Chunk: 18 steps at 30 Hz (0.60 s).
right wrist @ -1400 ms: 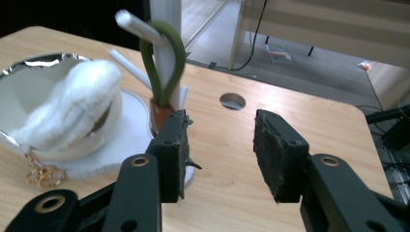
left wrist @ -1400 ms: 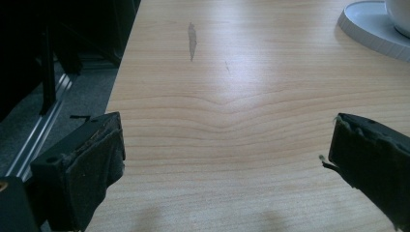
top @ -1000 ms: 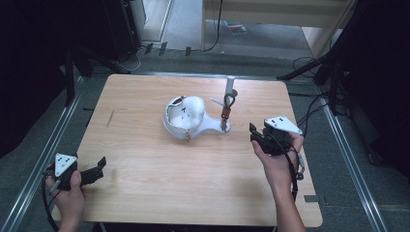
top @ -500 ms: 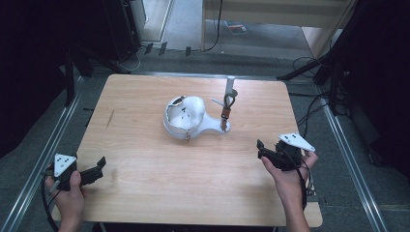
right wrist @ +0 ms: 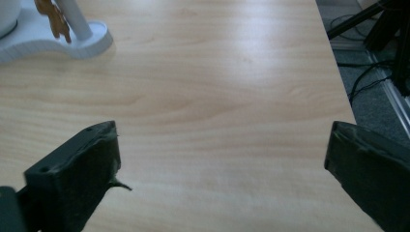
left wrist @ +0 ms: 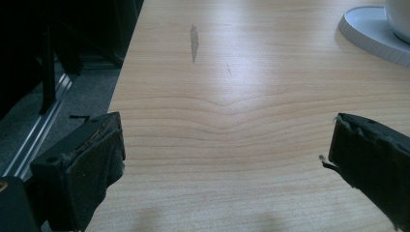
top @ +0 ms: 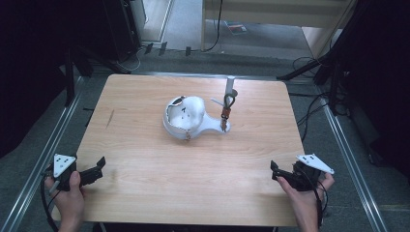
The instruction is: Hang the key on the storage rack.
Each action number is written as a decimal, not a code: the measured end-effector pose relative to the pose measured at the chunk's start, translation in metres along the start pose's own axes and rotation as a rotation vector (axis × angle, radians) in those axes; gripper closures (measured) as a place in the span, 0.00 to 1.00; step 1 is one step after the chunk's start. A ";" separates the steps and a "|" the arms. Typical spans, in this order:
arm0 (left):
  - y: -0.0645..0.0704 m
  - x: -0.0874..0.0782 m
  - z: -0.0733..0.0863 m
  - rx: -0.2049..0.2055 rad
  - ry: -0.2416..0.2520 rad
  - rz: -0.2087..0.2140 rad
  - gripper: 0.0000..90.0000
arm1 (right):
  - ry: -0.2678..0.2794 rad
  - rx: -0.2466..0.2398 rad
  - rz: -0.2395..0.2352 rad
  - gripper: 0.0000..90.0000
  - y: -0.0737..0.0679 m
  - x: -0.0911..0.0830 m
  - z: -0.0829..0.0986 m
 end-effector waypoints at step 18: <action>0.001 -0.001 0.000 0.003 0.002 -0.001 0.00 | 0.000 0.066 0.021 0.00 0.049 -0.009 0.052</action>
Point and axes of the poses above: each handheld gripper's, and its own axes: x roughly forward along the jaws, z roughly out of its underside, y roughly to its right, the point moved 6 cm from there along x, roughly forward along the jaws, and after that the axes turned 9 degrees about z, right-handed, at the moved point
